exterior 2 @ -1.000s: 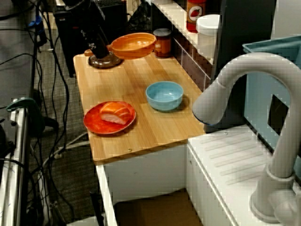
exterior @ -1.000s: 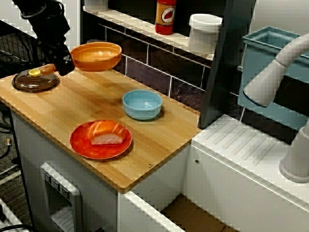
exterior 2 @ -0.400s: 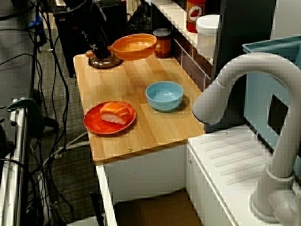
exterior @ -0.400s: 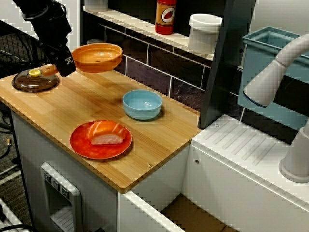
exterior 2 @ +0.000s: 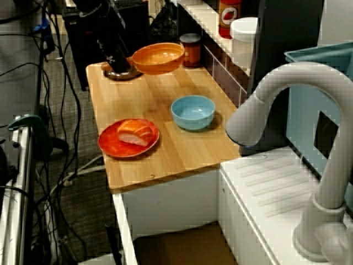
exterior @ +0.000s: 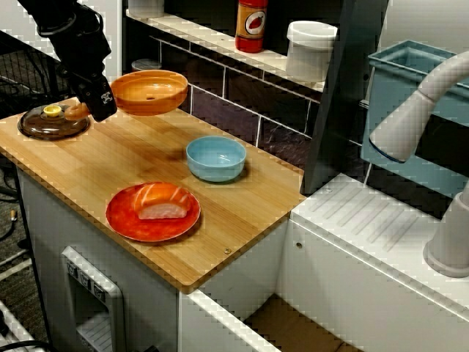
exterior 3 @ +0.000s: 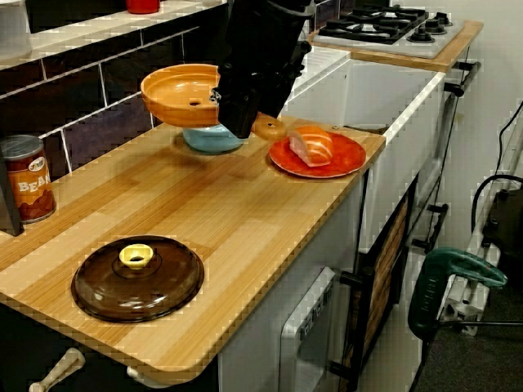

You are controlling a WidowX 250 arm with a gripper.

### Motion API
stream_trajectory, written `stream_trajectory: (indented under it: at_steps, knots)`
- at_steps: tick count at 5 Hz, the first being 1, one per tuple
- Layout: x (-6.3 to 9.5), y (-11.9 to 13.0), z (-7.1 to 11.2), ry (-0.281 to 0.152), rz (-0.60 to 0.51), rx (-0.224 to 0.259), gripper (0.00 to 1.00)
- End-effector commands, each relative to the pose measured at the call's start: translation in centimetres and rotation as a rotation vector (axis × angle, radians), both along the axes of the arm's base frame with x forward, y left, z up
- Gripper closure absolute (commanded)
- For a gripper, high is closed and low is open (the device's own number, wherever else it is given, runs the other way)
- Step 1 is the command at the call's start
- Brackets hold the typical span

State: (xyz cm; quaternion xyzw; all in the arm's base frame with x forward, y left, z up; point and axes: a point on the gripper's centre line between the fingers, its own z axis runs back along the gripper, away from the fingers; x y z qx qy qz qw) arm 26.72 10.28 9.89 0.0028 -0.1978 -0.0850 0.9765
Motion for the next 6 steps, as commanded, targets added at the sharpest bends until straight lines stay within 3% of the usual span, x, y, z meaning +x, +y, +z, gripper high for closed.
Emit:
stream_trajectory:
  at_steps: [1, 6]
  knots:
    - [-0.5, 0.3, 0.2, -0.020, -0.008, 0.024, 1.00]
    - [-0.7, 1.1, -3.4, -0.010, 0.027, 0.106, 1.00]
